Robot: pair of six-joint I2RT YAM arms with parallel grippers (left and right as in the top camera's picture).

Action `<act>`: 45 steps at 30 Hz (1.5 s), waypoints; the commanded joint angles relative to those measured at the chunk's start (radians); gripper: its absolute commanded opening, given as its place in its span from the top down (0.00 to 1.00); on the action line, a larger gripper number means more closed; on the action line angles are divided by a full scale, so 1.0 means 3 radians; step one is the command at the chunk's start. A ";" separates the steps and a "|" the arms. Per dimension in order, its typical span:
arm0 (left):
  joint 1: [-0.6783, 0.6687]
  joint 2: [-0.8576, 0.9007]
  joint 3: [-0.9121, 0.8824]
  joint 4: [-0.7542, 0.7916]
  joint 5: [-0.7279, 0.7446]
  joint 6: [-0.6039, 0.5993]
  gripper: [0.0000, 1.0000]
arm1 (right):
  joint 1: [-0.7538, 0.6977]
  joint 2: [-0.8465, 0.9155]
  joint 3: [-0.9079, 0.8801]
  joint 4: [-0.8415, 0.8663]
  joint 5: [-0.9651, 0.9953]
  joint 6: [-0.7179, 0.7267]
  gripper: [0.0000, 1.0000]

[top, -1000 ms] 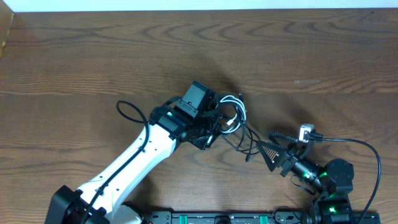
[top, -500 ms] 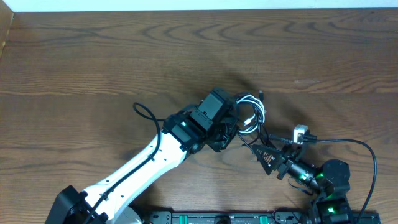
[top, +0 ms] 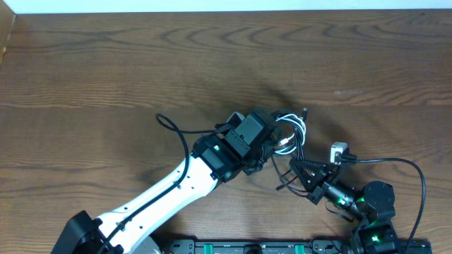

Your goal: Untangle cables

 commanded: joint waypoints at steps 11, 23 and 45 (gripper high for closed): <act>0.0018 -0.0015 -0.0011 -0.0060 -0.1167 0.2571 0.92 | 0.0029 0.0000 -0.0004 0.0125 -0.0104 -0.0142 0.99; 0.0020 -0.0015 -0.0011 -0.0384 -0.1974 0.3473 0.92 | 0.0028 0.0000 -0.0004 -0.0249 0.0537 -0.0231 0.99; 0.0020 -0.0017 -0.0010 -0.0130 0.0786 0.4302 0.92 | 0.0029 0.0000 -0.0004 -0.0774 0.1094 -0.0278 0.99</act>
